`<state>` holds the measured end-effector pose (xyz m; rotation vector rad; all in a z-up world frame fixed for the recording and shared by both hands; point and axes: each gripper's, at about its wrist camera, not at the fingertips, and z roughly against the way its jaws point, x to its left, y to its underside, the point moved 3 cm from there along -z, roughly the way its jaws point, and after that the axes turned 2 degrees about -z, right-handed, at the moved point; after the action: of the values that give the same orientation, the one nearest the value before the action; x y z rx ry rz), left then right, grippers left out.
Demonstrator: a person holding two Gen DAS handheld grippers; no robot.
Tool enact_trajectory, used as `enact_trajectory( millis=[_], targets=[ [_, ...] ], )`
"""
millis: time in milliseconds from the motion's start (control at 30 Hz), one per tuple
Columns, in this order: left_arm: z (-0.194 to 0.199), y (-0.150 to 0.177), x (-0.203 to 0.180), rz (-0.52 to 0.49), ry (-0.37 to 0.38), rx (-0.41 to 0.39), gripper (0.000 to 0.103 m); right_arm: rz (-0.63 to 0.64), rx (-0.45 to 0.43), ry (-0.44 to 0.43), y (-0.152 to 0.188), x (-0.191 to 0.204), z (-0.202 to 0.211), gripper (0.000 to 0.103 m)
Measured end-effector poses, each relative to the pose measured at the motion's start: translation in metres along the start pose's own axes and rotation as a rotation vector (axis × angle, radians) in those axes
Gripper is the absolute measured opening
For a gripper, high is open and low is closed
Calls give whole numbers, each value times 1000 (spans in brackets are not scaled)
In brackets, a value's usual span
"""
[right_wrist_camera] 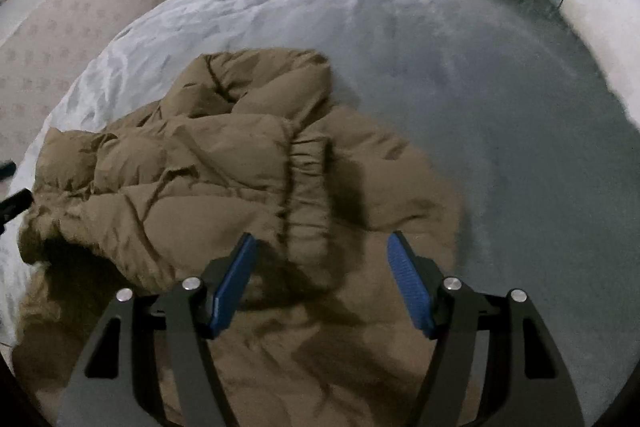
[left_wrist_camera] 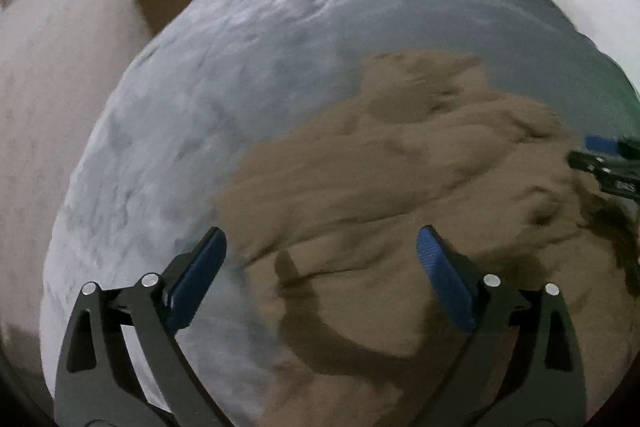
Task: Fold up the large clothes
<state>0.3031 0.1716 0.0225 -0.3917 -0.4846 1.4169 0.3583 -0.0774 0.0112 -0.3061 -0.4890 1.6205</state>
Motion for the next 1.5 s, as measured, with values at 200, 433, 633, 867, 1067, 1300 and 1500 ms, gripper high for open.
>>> enact_trajectory(
  millis=[200, 433, 633, 867, 1067, 1300, 1500],
  targets=[
    [-49, 17, 21, 56, 92, 139, 63, -71, 87, -105, 7, 6, -32, 42],
    [-48, 9, 9, 81, 134, 109, 29, -16, -1, -90, 4, 11, -5, 5],
    [-22, -13, -19, 18, 159, 53, 22, -17, -101, -54, 3, -6, 43, 4],
    [-32, -31, -82, -102, 144, 71, 25, -105, -61, 38, 26, -63, 60, 4],
    [-66, -28, -104, -172, 19, 125, 47, -145, 19, 91, 47, -87, 25, 5],
    [-49, -27, -78, -115, 1, 103, 75, -163, -13, 64, 48, -89, 32, 26],
    [0, -28, -37, -63, -23, -15, 90, -187, -130, 50, 34, -91, 70, 40]
  ],
)
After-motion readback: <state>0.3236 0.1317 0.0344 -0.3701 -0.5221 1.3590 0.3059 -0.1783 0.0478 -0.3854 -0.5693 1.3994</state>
